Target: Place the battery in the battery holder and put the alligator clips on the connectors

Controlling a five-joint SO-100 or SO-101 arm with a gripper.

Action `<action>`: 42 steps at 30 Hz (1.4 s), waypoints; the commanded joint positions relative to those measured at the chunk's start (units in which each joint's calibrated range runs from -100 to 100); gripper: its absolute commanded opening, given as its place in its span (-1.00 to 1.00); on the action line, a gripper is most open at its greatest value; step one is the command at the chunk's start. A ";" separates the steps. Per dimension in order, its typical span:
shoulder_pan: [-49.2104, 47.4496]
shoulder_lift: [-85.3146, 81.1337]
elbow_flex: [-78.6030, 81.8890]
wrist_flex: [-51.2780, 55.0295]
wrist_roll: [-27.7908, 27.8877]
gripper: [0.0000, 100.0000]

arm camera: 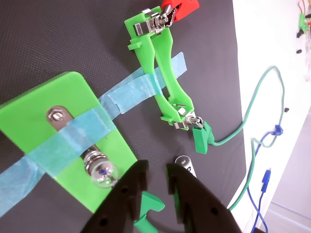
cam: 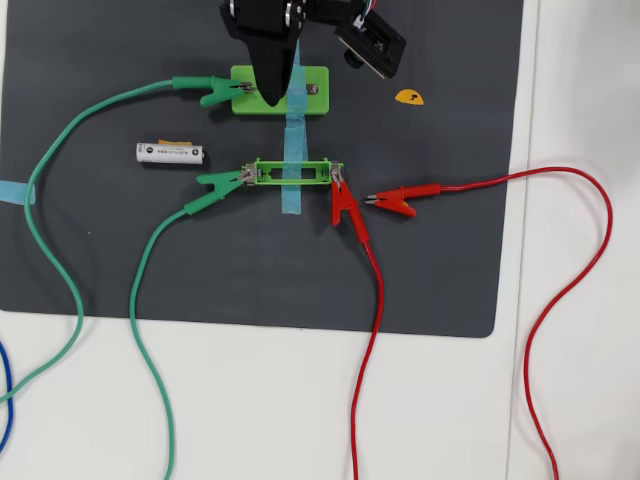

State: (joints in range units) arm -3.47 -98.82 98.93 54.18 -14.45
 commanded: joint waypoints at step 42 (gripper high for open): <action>0.09 5.12 -8.32 -4.29 14.47 -0.97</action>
State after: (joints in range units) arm -4.37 -96.81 95.38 50.24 -2.66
